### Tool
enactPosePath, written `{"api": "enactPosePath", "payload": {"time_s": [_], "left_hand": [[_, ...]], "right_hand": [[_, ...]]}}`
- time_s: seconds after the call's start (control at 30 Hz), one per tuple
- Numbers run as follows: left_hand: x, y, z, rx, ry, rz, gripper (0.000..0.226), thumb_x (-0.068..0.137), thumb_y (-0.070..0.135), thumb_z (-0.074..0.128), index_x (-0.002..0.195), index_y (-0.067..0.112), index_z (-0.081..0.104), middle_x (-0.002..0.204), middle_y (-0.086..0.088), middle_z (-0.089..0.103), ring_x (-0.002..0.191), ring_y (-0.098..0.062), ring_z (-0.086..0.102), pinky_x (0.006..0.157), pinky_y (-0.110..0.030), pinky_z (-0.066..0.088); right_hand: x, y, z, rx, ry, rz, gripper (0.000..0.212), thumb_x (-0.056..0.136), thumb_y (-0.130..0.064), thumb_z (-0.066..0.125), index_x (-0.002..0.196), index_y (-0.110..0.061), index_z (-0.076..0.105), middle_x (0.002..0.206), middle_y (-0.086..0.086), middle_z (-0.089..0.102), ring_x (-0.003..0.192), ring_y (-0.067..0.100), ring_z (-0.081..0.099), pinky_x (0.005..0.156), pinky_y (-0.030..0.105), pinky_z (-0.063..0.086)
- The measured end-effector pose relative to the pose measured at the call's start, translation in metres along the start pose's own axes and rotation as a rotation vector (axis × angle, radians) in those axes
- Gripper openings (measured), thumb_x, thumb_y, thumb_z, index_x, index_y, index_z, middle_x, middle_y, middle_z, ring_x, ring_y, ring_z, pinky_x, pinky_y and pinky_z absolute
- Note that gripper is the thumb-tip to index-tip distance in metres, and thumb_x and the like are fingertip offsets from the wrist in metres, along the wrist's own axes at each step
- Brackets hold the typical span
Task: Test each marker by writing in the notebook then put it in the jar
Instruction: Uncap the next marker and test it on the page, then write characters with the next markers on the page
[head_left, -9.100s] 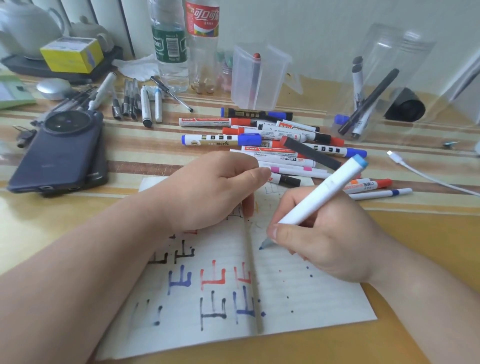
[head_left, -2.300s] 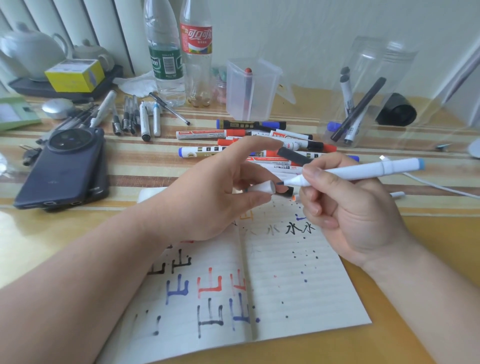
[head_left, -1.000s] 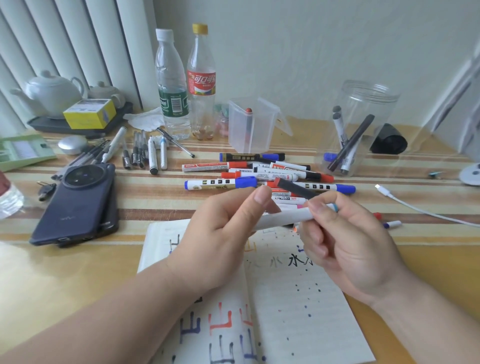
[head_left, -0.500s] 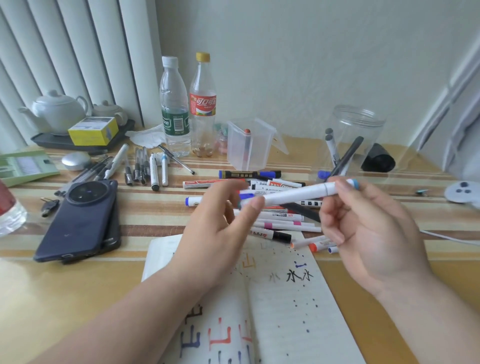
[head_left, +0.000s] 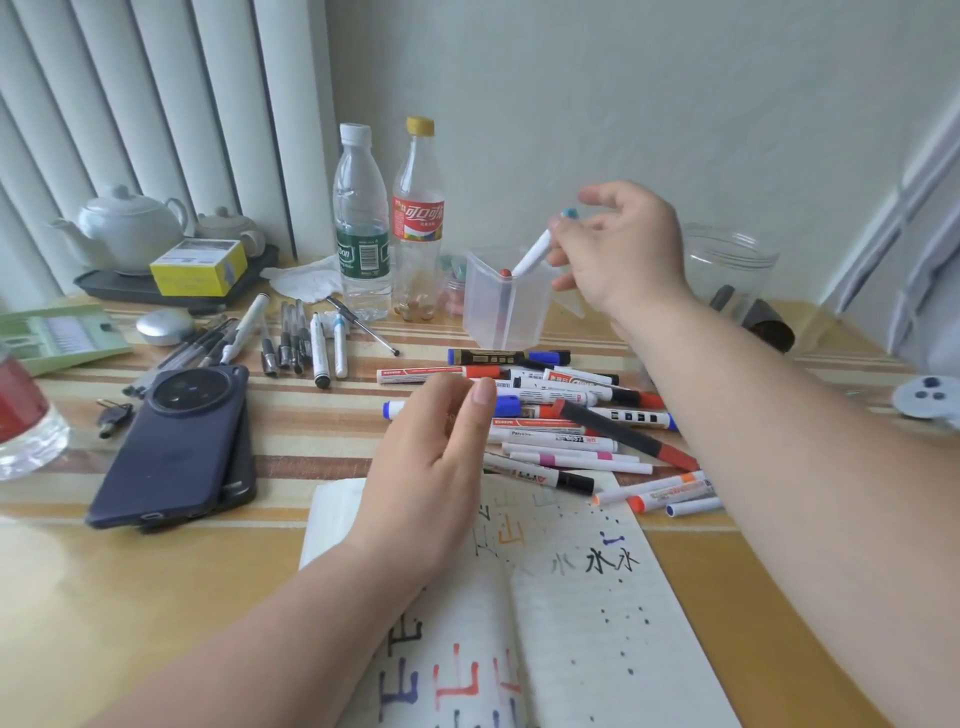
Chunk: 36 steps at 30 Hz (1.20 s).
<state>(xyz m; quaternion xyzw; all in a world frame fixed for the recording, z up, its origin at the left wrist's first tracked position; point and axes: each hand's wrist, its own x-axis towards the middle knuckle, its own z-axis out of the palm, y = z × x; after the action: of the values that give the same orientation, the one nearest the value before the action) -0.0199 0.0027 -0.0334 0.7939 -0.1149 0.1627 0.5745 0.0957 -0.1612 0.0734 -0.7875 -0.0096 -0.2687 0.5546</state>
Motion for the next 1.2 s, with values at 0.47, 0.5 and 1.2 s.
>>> {"api": "enactPosePath", "payload": {"time_s": [0.47,0.5,1.2], "left_hand": [[0.003,0.000,0.003,0.234,-0.117,-0.114,0.075,0.096,0.066,0.026,0.083,0.003,0.064,0.079,-0.008,0.068,0.076,-0.020,0.060,0.077,-0.046,0.051],[0.003,0.000,0.004,0.203,-0.120,-0.122,0.073,0.095,0.066,0.027,0.081,0.005,0.065,0.078,-0.004,0.068,0.076,-0.014,0.060,0.078,-0.040,0.051],[-0.004,0.012,-0.001,0.176,-0.350,0.184,0.020,0.090,0.052,0.062,0.085,0.032,0.067,0.081,0.012,0.066,0.080,-0.011,0.062,0.067,-0.023,0.048]], "right_hand": [[-0.130,0.026,-0.051,-0.993,-0.699,-0.013,0.012,0.085,-0.042,0.067,0.093,-0.035,0.061,0.092,-0.015,0.062,0.085,0.010,0.060,0.072,0.034,0.054],[-0.132,0.028,-0.050,-0.975,-0.691,-0.042,0.008,0.088,-0.038,0.065,0.096,-0.035,0.063,0.095,-0.015,0.061,0.087,0.011,0.059,0.069,0.031,0.052],[-0.129,0.036,-0.076,0.331,-0.794,0.472,0.009,0.084,0.003,0.072,0.091,-0.001,0.069,0.086,0.021,0.072,0.082,0.035,0.074,0.060,0.037,0.058]]}}
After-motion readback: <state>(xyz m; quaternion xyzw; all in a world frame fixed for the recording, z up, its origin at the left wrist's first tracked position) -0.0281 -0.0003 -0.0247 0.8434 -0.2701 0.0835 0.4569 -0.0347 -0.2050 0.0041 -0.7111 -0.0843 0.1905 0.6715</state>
